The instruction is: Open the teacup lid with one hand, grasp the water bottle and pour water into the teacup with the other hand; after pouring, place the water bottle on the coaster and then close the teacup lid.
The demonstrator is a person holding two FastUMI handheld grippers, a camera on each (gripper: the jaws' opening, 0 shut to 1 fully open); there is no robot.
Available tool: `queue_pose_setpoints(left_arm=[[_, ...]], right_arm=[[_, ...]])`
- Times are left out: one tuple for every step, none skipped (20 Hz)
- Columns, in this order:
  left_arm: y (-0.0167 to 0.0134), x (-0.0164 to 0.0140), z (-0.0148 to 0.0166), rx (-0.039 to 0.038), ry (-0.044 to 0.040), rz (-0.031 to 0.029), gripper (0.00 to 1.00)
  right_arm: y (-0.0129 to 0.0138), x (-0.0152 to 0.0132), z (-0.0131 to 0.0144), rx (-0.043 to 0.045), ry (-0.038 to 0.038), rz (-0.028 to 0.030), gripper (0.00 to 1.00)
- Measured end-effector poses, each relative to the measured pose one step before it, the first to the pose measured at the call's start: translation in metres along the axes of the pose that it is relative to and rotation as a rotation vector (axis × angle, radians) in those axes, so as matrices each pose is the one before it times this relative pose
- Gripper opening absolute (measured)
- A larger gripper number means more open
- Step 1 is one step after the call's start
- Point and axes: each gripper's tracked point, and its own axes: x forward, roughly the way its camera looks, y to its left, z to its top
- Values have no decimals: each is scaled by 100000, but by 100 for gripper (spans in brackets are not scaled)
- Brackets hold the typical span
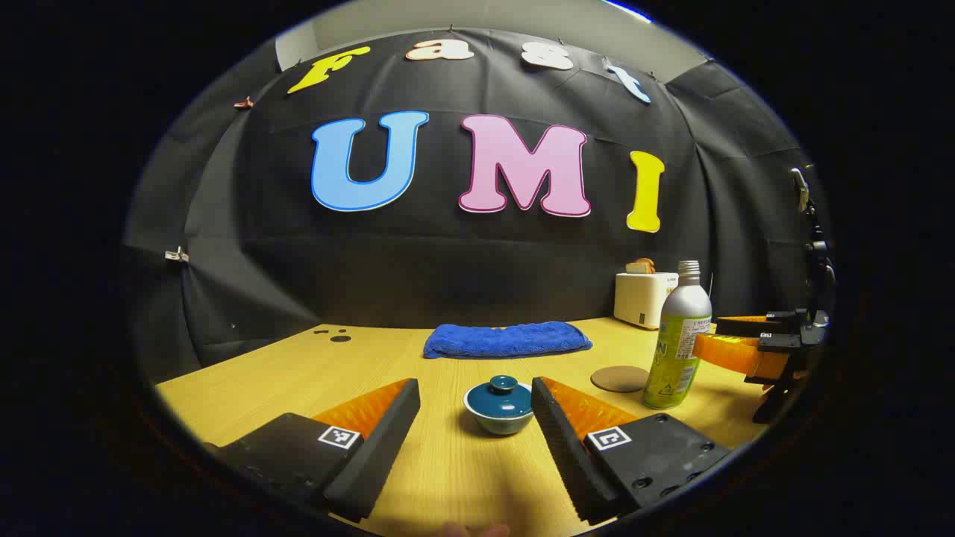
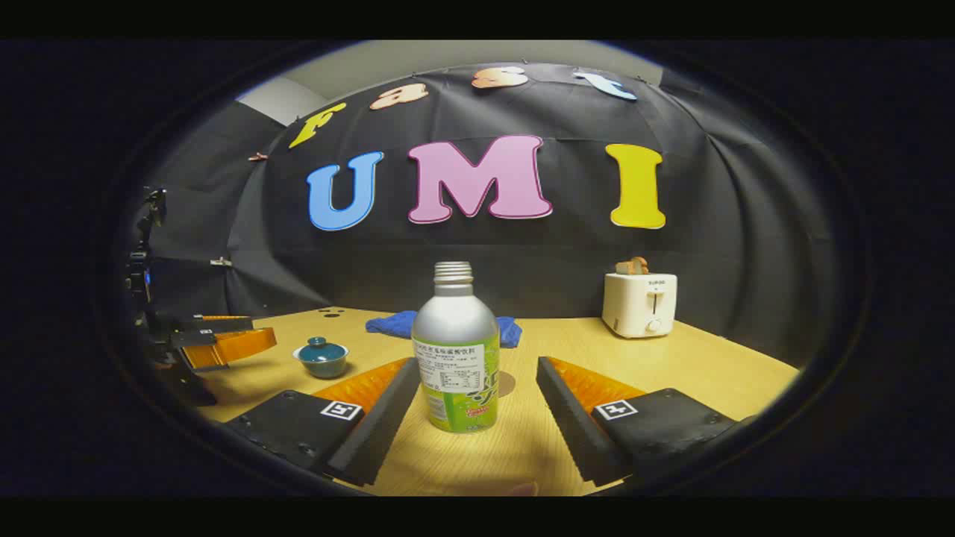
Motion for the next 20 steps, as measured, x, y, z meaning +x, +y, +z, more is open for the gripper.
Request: queue_pose_setpoints(left_arm=[[-22, 18, 64, 20, -3, -129, 95], [-124, 19, 25, 30, 28, -164, 95], [-91, 11, 78, 18, -41, -327, 95], [-122, 12, 43, 45, 29, -290, 95], [-22, 14, 0, 4, -26, -257, 95], [-19, 199, -13, 24, 55, -137, 95], [-4, 135, 5, 2, 6, -120, 95], [-24, 205, -102, 16, 67, -31, 95], [-15, 85, 11, 4, -18, -184, 95], [-85, 85, 8, 18, 9, -149, 95], [4, 160, 60, -7, -12, -161, 95], [-82, 119, -42, 4, 7, -108, 95], [-81, 185, 31, -1, -55, -340, 95], [-188, 132, -16, 31, 44, -702, 95], [-155, 217, 35, 12, -92, -827, 95], [-249, 213, -47, 87, 107, -1521, 95], [-352, 178, 94, 61, -420, -1802, 95], [-216, 404, -72, 79, -38, -1942, 95], [-250, 407, 98, 118, -153, -1184, 95], [0, 364, -117, 217, 461, -707, 95]], right_arm=[[199, 24, -55, -97, 142, 523, 97], [391, 125, -75, 72, -20, 968, 97], [433, 126, -22, -14, 85, 1080, 97], [319, 179, -18, -40, 42, 924, 97], [261, 159, -19, 26, 31, 536, 97], [229, 166, 31, -27, 56, 281, 97], [180, 144, -4, -12, 25, 352, 97], [187, 60, -33, -31, 21, 278, 97], [39, -47, -5, 19, -30, 87, 97], [-98, 60, -9, 119, -50, -29, 97], [37, 24, 5, -49, -41, 35, 98], [-6, -16, -28, 54, 0, 2, 97], [14, 11, 19, -12, -22, 12, 98], [-20, -4, -13, 21, 10, 12, 98], [12, 9, 2, 5, -2, 1, 97], [-12, -11, -8, 12, -8, 16, 97], [22, -33, -15, 18, 10, -7, 97], [-13, 30, 25, 3, -4, 3, 98], [-15, -9, 3, 17, 18, 10, 97], [25, -2, -14, -6, -17, 16, 97]])
